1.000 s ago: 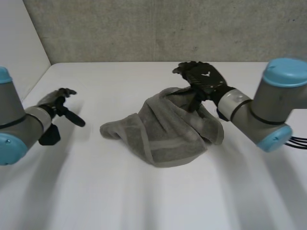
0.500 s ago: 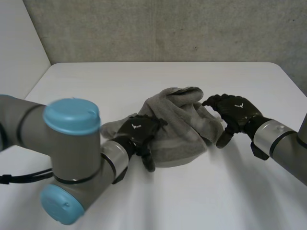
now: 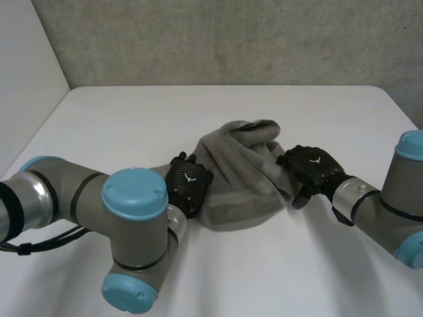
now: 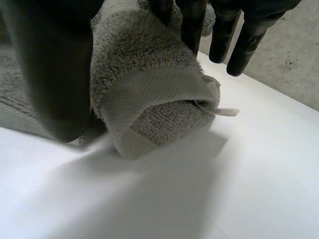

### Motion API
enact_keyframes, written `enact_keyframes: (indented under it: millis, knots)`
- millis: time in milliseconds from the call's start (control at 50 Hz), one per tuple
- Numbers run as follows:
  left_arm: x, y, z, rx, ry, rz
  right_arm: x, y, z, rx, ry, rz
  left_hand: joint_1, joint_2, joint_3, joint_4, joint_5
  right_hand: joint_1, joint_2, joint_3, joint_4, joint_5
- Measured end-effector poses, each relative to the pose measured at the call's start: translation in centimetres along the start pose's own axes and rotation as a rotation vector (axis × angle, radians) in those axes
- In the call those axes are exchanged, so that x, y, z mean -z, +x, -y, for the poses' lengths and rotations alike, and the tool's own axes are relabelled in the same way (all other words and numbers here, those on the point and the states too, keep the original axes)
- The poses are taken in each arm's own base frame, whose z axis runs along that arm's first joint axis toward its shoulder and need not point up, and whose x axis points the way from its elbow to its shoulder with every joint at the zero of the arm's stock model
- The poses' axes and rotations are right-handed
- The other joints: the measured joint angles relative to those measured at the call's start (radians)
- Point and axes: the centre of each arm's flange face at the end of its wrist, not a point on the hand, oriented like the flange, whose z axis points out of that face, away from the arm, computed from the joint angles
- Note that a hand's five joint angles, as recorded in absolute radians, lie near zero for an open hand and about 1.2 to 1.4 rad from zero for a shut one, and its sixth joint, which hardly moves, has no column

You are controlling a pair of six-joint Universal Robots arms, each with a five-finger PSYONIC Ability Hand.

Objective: Fold the towel.

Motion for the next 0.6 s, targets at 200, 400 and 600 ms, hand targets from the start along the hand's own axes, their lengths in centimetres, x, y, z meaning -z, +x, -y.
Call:
enact_keyframes:
  millis: [200, 400, 600]
  knots:
    - [-0.2, 0.5, -0.6, 0.011, -0.014, -0.015, -1.7, 0.3, -0.7, -0.007, -0.007, -0.003, 0.313, 0.309, 0.0, 0.0, 0.328, 0.602, 0.6, 0.0, 0.0, 0.598]
    - [-0.4, 1.0, -1.1, 0.033, -0.027, -0.034, -1.0, 0.6, 0.8, -0.002, 0.025, -0.015, 0.476, 0.445, 0.0, 0.0, 0.508, 0.708, 0.67, 0.0, 0.0, 0.702]
    - [-1.0, -1.0, -1.4, 0.052, -0.05, 0.007, 0.0, 1.3, 3.0, 0.02, 0.08, -0.035, 0.476, 0.453, 0.0, 0.0, 0.509, 0.731, 0.68, 0.0, 0.0, 0.718]
